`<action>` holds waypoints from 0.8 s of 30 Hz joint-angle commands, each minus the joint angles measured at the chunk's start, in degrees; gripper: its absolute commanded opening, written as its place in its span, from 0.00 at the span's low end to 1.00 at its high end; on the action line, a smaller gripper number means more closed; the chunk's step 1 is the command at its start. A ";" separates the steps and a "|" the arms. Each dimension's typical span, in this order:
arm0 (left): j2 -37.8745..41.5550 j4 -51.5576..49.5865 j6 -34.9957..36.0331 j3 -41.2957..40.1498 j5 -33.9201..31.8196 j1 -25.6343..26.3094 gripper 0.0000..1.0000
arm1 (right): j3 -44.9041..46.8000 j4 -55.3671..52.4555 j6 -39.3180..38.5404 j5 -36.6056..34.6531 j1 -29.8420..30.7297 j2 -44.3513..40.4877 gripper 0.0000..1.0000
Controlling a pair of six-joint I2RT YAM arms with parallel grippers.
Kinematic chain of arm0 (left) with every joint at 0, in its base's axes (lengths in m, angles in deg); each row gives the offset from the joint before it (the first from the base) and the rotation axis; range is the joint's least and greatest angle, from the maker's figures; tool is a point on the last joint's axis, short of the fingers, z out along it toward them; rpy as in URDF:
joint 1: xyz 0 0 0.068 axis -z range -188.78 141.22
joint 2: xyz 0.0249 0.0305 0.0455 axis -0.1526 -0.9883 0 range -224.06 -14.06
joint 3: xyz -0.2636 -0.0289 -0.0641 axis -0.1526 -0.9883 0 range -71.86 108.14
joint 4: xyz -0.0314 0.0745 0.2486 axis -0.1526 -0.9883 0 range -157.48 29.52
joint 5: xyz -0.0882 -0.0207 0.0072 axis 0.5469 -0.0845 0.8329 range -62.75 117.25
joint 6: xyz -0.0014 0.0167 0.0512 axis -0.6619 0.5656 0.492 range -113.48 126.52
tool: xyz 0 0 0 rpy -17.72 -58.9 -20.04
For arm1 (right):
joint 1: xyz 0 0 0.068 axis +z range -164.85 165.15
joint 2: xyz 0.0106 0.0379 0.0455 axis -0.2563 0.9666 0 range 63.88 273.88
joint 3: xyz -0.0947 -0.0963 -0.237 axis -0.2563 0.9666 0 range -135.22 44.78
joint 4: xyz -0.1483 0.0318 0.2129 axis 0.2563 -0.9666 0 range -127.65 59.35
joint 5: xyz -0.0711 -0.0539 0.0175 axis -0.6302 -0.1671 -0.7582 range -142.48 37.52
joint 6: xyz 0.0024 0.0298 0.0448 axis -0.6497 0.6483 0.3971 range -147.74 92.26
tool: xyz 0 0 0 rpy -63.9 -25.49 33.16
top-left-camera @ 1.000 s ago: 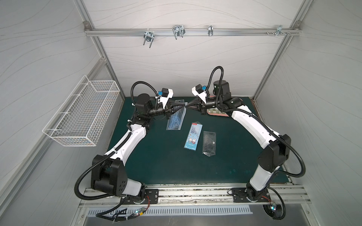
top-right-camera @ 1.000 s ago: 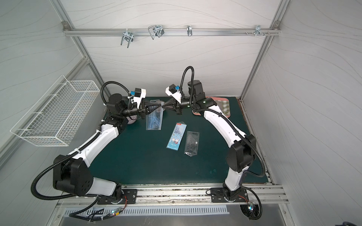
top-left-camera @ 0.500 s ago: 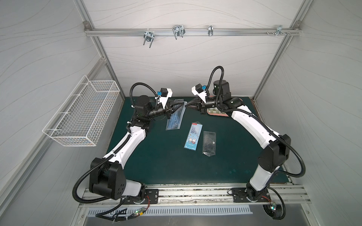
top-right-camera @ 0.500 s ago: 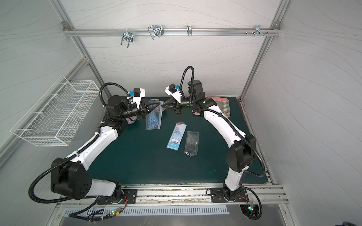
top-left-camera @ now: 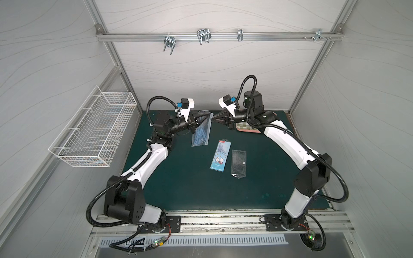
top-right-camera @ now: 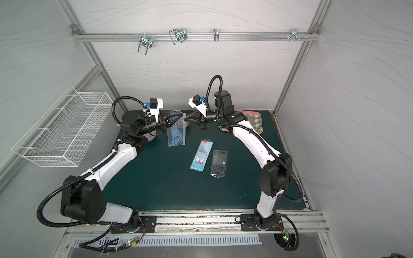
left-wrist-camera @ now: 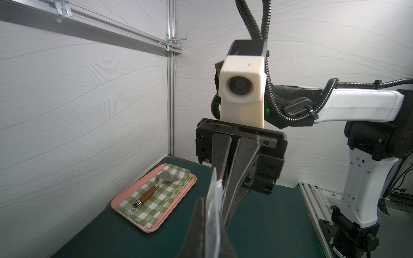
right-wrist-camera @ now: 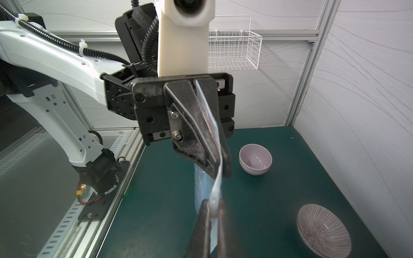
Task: Open the ruler set and take out the ruler
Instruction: Open the ruler set bag.
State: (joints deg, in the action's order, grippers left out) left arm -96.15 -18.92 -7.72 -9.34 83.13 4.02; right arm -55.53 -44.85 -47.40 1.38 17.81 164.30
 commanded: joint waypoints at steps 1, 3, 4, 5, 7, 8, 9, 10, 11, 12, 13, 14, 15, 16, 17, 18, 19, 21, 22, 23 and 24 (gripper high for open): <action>0.62 14.43 -3.31 2.00 -1.84 0.04 0.00 | 0.71 -4.60 -0.23 -0.16 0.69 0.17 0.00; 0.52 15.55 -3.90 2.01 -2.16 0.03 0.00 | 0.70 -4.58 -0.20 -0.23 0.62 0.14 0.00; 0.50 15.85 -4.08 2.09 -2.26 0.08 0.00 | 0.72 -4.54 -0.22 -0.25 0.69 0.21 0.00; 0.50 16.27 -4.33 2.10 -2.34 0.04 0.00 | 0.68 -4.46 -0.20 -0.23 0.73 0.18 0.00; 0.43 17.25 -4.87 2.08 -2.76 0.03 0.00 | 0.73 -4.51 -0.18 -0.18 0.71 0.27 0.00; 0.36 17.69 -5.19 2.18 -2.85 0.05 0.00 | 0.71 -4.52 -0.12 -0.23 0.66 0.23 0.00; 0.36 18.11 -5.44 2.17 -3.01 0.03 0.00 | 0.66 -4.43 -0.16 -0.17 0.73 0.28 0.00; 0.35 18.61 -5.62 2.18 -3.10 0.03 0.00 | 0.69 -4.35 -0.04 -0.25 0.75 0.34 0.00; 0.35 19.01 -5.79 2.12 -3.30 0.03 0.00 | 0.64 -4.35 -0.10 -0.33 0.82 0.37 0.00; 0.35 19.38 -5.91 2.09 -3.50 0.03 0.00 | 0.59 -4.35 -0.11 -0.32 0.88 0.34 0.00; 0.35 19.79 -6.05 2.08 -3.71 0.03 0.00 | 0.64 -4.46 -0.12 -0.29 0.99 0.39 0.00; 0.32 20.17 -6.19 2.08 -3.89 0.03 0.00 | 0.57 -4.44 -0.17 -0.34 0.99 0.34 0.00; 0.37 20.39 -6.36 1.99 -4.15 0.03 0.00 | 0.58 -4.52 -0.17 -0.29 1.08 0.30 0.00; 0.36 20.70 -6.33 2.01 -4.42 0.03 0.00 | 0.56 -4.51 -0.12 -0.30 1.08 0.37 0.00; 0.36 21.10 -6.49 2.03 -4.62 0.03 0.00 | 0.56 -4.60 -0.12 -0.34 1.14 0.39 0.00; 0.48 21.27 -6.50 2.04 -4.93 -0.01 0.00 | 0.62 -4.56 -0.12 -0.29 1.11 0.43 0.00; 0.46 21.44 -6.50 2.08 -5.13 0.01 0.00 | 0.59 -4.64 -0.12 -0.27 1.20 0.34 0.00; 0.45 21.92 -6.71 2.32 -5.58 -0.05 0.00 | 0.58 -4.66 -0.20 -0.30 1.25 0.40 0.00; 0.43 22.00 -6.70 2.53 -5.72 -0.04 0.00 | 0.66 -4.63 -0.13 -0.33 1.30 0.38 0.00; 0.43 22.17 -6.81 2.76 -5.93 -0.05 0.00 | 0.82 -4.63 -0.13 -0.38 1.33 0.38 0.00; 0.45 22.29 -6.85 3.00 -6.10 -0.05 0.00 | 0.88 -4.62 -0.13 -0.56 1.34 0.38 0.00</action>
State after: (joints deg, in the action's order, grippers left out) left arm -96.82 -8.25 -13.25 -9.58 80.99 4.02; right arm -55.53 -44.39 -47.16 1.41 18.42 164.30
